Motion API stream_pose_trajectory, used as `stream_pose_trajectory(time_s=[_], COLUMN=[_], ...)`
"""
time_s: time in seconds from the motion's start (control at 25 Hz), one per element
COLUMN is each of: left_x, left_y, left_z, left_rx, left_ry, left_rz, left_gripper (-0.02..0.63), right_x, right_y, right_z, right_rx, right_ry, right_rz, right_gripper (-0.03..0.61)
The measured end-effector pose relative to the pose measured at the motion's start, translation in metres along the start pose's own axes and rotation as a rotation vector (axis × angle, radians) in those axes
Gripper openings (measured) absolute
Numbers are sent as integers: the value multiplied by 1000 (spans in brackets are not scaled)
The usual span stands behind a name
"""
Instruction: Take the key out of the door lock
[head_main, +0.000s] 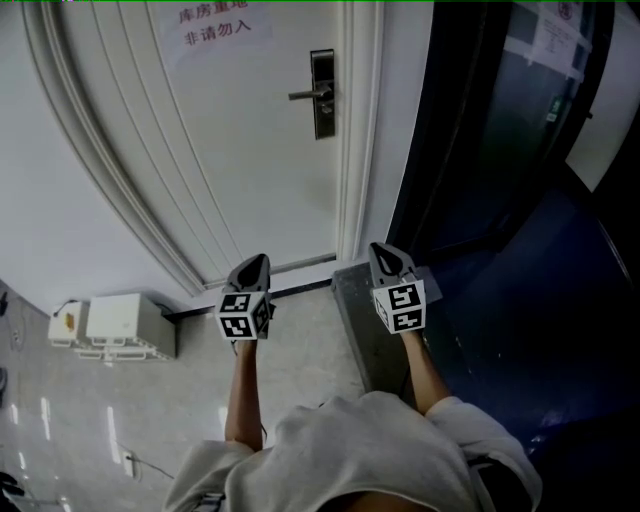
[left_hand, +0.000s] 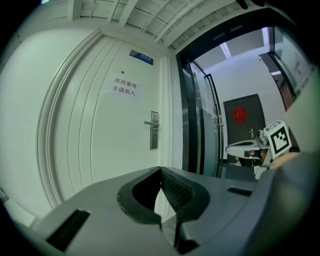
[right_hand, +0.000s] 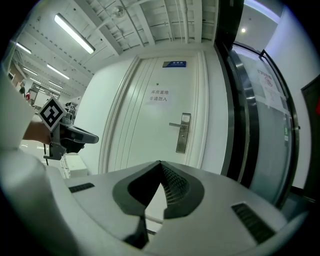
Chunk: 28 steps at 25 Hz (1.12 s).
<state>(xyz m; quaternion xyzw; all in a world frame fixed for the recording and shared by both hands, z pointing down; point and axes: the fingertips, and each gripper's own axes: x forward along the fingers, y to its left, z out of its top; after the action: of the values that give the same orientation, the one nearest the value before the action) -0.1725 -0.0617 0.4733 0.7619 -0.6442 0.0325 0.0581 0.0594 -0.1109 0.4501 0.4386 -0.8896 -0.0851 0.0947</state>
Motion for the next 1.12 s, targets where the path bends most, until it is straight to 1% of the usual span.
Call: stream_pose_trajectory(time_s=[0.32, 0.68, 0.8, 0.92, 1.12], left_x=[37, 74, 98, 127, 185], left_y=[15, 39, 45, 53, 74], left_z=[-13, -25, -30, -24, -15], left_rx=[-26, -38, -34, -36, -36], left_ry=[20, 41, 58, 60, 63], left_rz=[-27, -10, -10, -13, 4], left_gripper=[18, 18, 18, 18, 18], right_x=[35, 78, 101, 129, 188], right_y=[-4, -13, -22, -36, -61], right_z=[-15, -30, -37, -39, -41], right_rx=[-2, 4, 11, 7, 9], right_ry=[47, 68, 75, 75, 76], right_rz=[-4, 15, 22, 26, 51], right_gripper=[23, 23, 23, 23, 23])
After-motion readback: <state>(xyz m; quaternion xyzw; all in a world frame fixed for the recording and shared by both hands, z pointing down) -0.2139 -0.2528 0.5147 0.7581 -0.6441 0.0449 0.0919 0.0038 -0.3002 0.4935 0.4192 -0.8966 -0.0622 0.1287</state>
